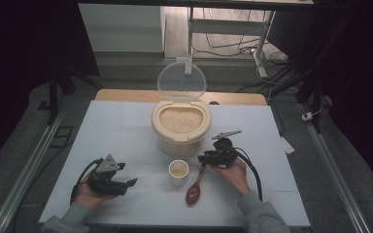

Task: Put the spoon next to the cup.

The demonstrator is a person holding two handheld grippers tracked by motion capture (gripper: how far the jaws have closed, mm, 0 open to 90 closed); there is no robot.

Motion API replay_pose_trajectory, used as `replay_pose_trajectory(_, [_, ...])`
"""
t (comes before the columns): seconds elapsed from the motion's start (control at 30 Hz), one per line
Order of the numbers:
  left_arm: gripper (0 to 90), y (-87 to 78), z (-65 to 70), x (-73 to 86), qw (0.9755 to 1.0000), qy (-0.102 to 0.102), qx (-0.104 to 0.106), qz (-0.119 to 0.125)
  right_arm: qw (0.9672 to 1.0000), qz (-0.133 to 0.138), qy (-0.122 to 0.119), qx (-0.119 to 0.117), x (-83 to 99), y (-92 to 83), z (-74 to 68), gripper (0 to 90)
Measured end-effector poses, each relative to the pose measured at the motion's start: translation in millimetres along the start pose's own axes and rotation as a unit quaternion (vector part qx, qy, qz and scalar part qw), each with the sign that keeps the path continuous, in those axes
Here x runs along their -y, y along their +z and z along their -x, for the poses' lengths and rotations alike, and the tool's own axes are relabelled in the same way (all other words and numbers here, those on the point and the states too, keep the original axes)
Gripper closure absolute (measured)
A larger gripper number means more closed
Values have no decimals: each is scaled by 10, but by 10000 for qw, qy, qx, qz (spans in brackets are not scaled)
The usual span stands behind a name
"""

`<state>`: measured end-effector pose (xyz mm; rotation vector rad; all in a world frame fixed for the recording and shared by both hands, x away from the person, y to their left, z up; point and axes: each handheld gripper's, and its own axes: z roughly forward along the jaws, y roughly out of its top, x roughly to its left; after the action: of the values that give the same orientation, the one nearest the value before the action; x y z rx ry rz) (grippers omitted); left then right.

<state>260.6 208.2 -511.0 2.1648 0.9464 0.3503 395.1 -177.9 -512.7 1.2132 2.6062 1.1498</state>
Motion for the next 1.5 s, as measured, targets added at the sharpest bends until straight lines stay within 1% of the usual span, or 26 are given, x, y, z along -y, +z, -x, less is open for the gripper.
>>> replay_pose_trajectory(0.07, [256,1,-1,1,10000,0,1,-6,10000,60,23,55,9,7,6,533])
replay_pose_trajectory(0.17, [256,1,-4,4,10000,-4,2,-7,9998,68,32,157,16,24,9,493])
replay_pose_trajectory(0.23, [256,-2,-3,5,10000,-11,1,5,9994,185,13,275,22,9,4,477])
replay_pose_trajectory(0.27, [256,-4,-4,5,10000,-14,-1,7,9990,295,24,328,24,-10,7,470])
replay_pose_trajectory(0.33, [256,-6,-4,7,10000,-11,-4,8,9983,463,87,332,26,-55,17,458])
replay_pose_trajectory(0.47, [256,-12,-1,7,10000,-12,-8,26,9977,602,127,295,52,-143,39,457])
replay_pose_trajectory(0.53, [256,-15,-2,7,10000,-19,-15,29,9976,619,106,278,74,-207,47,460])
replay_pose_trajectory(0.63, [256,-18,-1,7,10000,-22,-23,43,9967,767,51,251,122,-315,46,464])
replay_pose_trajectory(0.77, [256,-19,-3,8,10000,-30,-26,46,9953,948,-90,176,214,-476,27,468])
replay_pose_trajectory(0.93, [256,-22,-4,9,10000,-42,-38,61,9941,1020,-318,200,375,-671,4,465])
replay_pose_trajectory(1.0, [256,-23,-2,8,10000,-43,-41,65,9936,1045,-393,165,448,-743,-2,457])
replay_pose_trajectory(1.13, [256,-26,0,7,10000,-41,-43,66,9929,1119,-389,142,584,-880,11,453])
replay_pose_trajectory(1.27, [256,-31,-5,9,9999,-62,-55,89,9923,1142,-442,206,708,-1010,39,453])
replay_pose_trajectory(1.3, [256,-32,-5,10,9999,-67,-55,96,9921,1157,-445,192,738,-1040,42,453])
replay_pose_trajectory(1.43, [256,-32,-3,9,9999,-57,-52,93,9911,1222,-502,190,838,-1138,47,453])
replay_pose_trajectory(1.5, [256,-33,-2,8,9999,-55,-49,99,9910,1208,-538,216,878,-1171,50,454])
